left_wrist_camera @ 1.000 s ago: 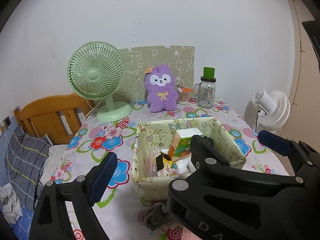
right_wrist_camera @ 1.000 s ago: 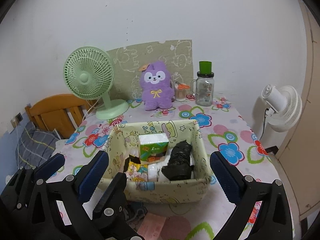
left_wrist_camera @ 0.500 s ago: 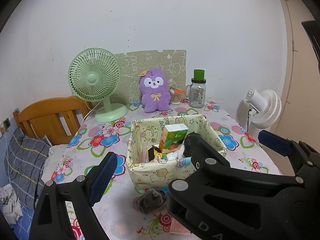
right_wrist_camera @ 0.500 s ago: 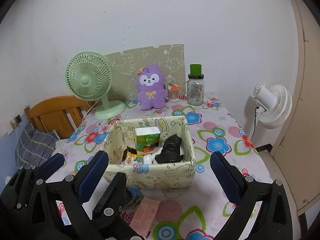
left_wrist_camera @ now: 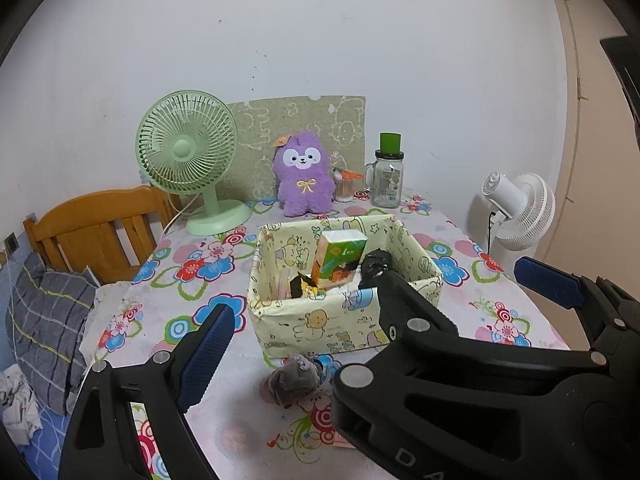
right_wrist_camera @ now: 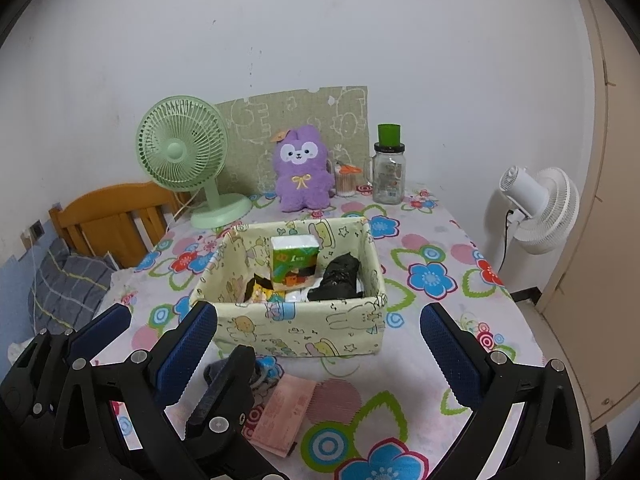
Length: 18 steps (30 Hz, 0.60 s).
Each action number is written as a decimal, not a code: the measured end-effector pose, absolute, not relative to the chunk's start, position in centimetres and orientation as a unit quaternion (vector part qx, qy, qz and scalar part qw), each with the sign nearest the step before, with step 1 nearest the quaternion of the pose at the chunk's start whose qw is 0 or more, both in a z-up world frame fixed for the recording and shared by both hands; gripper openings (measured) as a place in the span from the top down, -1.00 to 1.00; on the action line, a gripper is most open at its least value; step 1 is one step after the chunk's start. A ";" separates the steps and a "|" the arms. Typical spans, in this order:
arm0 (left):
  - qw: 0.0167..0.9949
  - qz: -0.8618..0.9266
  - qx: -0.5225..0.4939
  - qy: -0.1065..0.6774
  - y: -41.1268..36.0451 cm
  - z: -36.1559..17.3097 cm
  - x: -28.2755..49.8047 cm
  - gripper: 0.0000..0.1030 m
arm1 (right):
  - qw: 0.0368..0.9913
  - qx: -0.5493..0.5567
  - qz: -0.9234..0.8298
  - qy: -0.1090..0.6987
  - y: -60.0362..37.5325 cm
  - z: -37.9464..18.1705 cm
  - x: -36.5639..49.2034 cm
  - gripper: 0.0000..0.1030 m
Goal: Organize soft objects
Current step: 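Withdraw both tools from the box toward the grey sock and pink receipt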
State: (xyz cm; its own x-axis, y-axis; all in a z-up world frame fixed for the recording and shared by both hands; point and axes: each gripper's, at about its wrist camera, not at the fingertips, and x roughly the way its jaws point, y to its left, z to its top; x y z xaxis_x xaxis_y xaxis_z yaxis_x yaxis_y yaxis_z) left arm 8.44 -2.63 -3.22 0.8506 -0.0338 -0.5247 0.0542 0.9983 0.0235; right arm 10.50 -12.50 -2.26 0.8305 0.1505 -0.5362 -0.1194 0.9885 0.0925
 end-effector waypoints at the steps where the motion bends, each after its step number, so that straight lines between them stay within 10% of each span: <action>1: 0.962 -0.024 0.018 0.273 -2.6 -3.4 8.3 -0.79 | 0.956 0.026 0.071 0.282 -12.5 -2.4 10.4 -1.00; 18: 0.956 -0.052 0.019 0.289 -2.3 -6.5 7.9 -0.79 | 0.951 0.024 0.075 0.298 -12.2 -5.5 9.7 -0.99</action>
State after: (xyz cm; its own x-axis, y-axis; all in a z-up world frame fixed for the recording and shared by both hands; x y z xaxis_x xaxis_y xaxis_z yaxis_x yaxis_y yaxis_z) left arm 7.91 -2.33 -6.50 0.8272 -0.0886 -0.5548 0.1101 0.9939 0.0055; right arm 9.69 -12.19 -5.46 0.8111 0.1566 -0.5636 -0.1285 0.9877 0.0895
